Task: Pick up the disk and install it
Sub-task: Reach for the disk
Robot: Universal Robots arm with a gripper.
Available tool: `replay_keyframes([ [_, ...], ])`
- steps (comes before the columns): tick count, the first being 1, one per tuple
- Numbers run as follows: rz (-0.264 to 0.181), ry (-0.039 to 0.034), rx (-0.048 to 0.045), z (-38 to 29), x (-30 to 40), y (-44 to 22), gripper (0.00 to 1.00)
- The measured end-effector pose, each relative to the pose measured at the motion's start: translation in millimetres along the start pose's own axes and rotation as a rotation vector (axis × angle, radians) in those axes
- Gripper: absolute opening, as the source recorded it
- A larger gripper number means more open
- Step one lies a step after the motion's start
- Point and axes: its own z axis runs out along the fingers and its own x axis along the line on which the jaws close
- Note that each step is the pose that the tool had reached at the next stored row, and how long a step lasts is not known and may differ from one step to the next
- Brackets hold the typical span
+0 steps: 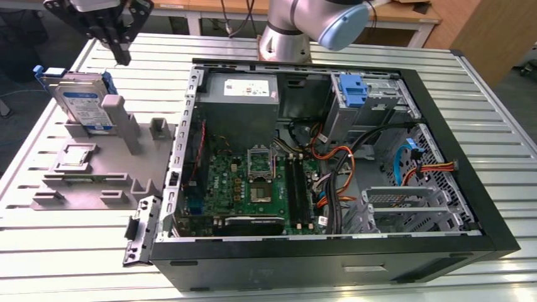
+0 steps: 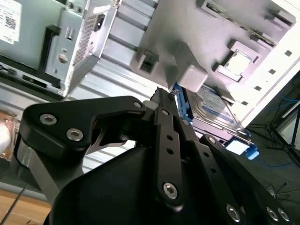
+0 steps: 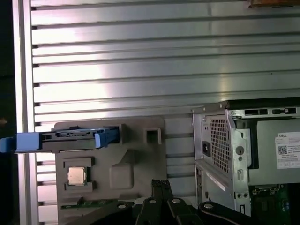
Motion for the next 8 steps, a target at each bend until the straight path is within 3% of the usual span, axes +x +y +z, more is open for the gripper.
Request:
replay_keyframes([
  [8, 0.001, 0.0137, 0.0011, 3.4, 28.7, 2.9, 0.10],
])
